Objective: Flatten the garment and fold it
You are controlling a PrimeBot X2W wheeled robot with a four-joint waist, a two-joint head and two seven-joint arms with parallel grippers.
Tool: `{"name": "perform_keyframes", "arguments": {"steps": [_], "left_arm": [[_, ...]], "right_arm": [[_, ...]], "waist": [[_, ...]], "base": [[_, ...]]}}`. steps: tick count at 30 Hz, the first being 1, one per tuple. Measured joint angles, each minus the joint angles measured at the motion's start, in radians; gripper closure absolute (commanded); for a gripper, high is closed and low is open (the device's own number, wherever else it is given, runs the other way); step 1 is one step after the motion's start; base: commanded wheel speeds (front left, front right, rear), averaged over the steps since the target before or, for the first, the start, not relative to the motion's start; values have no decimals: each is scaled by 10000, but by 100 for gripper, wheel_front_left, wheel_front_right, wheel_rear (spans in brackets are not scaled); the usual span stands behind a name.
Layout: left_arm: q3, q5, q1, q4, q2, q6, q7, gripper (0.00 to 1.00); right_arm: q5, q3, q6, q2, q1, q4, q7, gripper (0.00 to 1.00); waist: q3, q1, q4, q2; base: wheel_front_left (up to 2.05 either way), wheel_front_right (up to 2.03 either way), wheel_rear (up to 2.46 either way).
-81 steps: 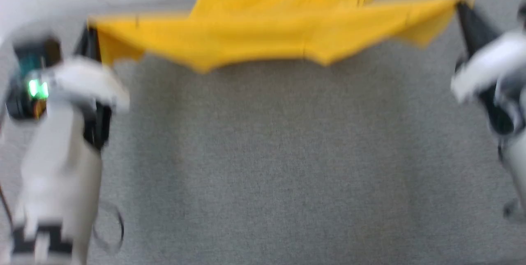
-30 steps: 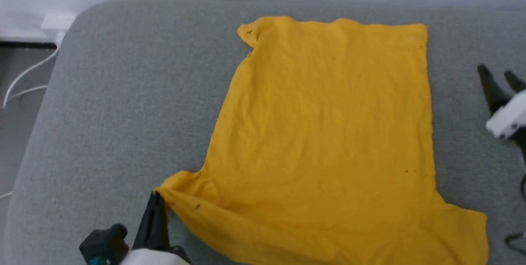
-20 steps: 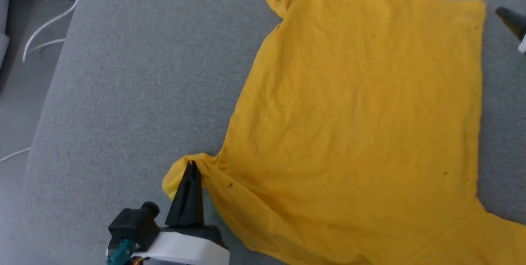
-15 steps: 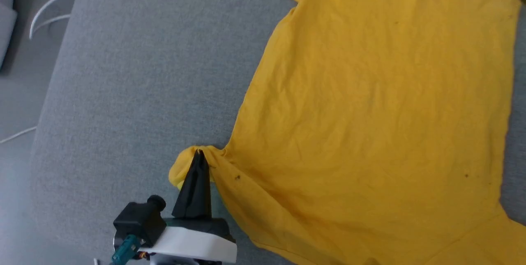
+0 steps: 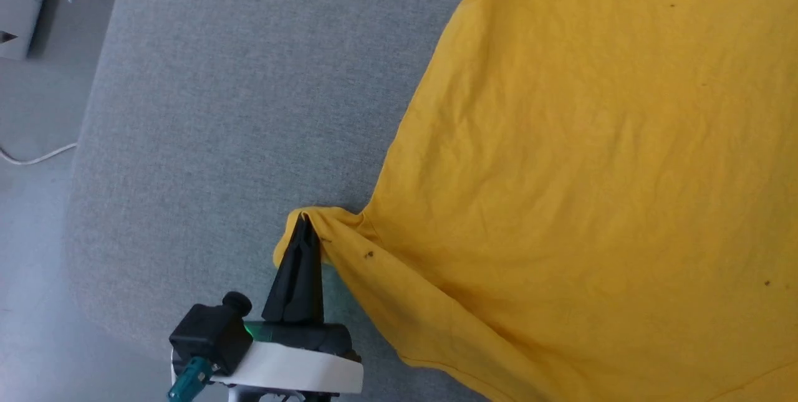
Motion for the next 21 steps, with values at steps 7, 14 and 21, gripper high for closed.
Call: {"name": "perform_keyframes", "arguments": {"steps": [7,14,21], "left_arm": [[15,-15,-17,290,23,-4,-23,100],[173,-21,42,410,257,63,169,100],[585,-167,1025,560,792,424,744,100]], "right_arm": [[-251,247,0,351,289,-98,-184,100],[1400,2247,2,299,1565,-2052,-522,100],[3965,3751,4,-1455,4909,-5706,-257,100]], "waist": [[-405,2,-55,0],[-1385,3,-290,0],[-2595,1,-898,0]], "base": [[0,0,0],[0,0,0],[0,0,0]]}}
